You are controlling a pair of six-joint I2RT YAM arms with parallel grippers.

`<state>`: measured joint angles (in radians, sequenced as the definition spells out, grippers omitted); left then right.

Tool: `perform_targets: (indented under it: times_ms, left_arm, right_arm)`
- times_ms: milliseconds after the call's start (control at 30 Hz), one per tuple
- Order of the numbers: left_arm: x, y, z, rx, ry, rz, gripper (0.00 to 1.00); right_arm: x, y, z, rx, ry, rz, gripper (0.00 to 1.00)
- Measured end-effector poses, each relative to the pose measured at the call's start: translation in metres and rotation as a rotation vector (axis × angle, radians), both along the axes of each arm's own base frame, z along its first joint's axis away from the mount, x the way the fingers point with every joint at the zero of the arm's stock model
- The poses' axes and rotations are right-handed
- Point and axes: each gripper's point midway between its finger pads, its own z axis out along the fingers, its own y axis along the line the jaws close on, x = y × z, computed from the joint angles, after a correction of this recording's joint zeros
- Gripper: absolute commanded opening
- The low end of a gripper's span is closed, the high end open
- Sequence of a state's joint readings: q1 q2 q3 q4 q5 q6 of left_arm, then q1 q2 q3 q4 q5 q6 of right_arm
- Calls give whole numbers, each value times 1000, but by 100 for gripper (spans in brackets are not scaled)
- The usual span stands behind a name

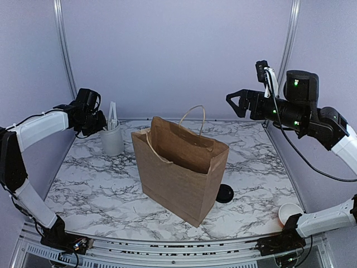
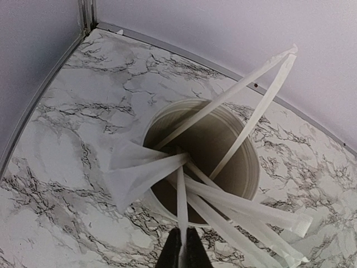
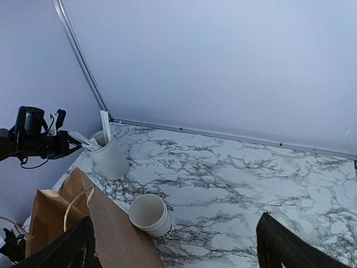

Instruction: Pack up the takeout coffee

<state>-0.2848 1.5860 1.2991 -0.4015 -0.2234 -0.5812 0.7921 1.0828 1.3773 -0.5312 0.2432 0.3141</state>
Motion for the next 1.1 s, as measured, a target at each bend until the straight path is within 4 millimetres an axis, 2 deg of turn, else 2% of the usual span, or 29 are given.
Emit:
perform_targets:
  times_ms: [367, 533, 1100]
  left_arm:
    - [3, -3, 11, 23, -22, -17, 0]
    - [-1, -1, 17, 40, -24, -22, 0]
    - [-29, 12, 73, 72, -93, -30, 0]
  right_arm:
    - [0, 0, 0, 0, 0, 0, 98]
    - [0, 1, 0, 1, 1, 4, 98]
    - [4, 8, -6, -10, 13, 14, 98]
